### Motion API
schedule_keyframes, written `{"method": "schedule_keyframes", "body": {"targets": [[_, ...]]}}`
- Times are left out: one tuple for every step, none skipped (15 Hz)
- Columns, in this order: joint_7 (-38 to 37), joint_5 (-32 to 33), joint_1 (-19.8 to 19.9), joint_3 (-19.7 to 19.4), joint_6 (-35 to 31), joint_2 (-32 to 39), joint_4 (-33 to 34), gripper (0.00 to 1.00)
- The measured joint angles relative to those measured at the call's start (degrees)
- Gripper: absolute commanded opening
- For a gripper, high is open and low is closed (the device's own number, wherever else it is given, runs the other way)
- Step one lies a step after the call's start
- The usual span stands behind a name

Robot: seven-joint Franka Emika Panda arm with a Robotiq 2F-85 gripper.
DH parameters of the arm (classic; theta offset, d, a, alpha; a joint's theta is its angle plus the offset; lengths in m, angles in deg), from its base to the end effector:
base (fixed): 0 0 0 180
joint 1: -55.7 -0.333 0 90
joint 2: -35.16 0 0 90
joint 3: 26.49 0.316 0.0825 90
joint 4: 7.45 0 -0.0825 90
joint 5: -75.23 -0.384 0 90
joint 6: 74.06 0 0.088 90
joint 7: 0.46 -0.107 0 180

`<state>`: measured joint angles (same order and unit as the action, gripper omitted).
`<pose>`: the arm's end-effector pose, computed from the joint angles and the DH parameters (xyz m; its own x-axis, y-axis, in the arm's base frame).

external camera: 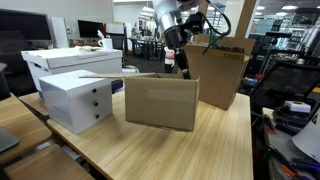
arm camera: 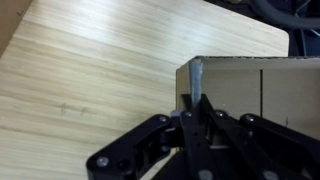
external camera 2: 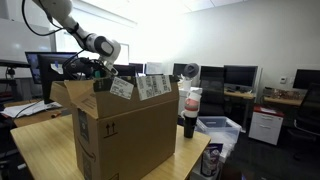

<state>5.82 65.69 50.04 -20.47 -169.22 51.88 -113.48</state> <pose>0.5522 0.1281 0.3405 0.8520 0.2808 -0.4418 0.2012 -0.9548 -0.2189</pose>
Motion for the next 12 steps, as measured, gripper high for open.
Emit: {"method": "schedule_keyframes", "body": {"targets": [[-0.2, 0.5, 0.0, -0.1, 0.1, -0.4, 0.9, 0.05], [-0.5, 1.0, 0.1, -0.2, 0.1, -0.7, 1.7, 0.05], [-0.8, 1.4, 0.1, -0.4, 0.3, -1.2, 2.7, 0.05], [-1.2, 1.8, 0.1, -0.5, 0.7, -1.5, 3.5, 0.05], [-1.8, 2.5, 0.1, -0.6, 1.2, -1.9, 4.3, 0.05], [-2.6, 3.5, 0.1, -0.7, 1.8, -2.2, 5.2, 0.06], [-3.6, 4.6, 0.1, -0.8, 2.6, -2.6, 6.2, 0.05], [-5.2, 6.1, 0.0, -0.9, 3.7, -3.3, 7.5, 0.05], [-6.5, 7.4, 0.0, -0.9, 4.8, -4.1, 8.6, 0.05], [-7.8, 8.7, 0.0, -1.1, 5.5, -4.8, 9.5, 0.05], [-8.6, 9.4, 0.0, -1.2, 5.7, -5.2, 9.9, 0.05], [-9.5, 10.0, 0.0, -1.3, 5.7, -5.7, 10.4, 0.05]]}}
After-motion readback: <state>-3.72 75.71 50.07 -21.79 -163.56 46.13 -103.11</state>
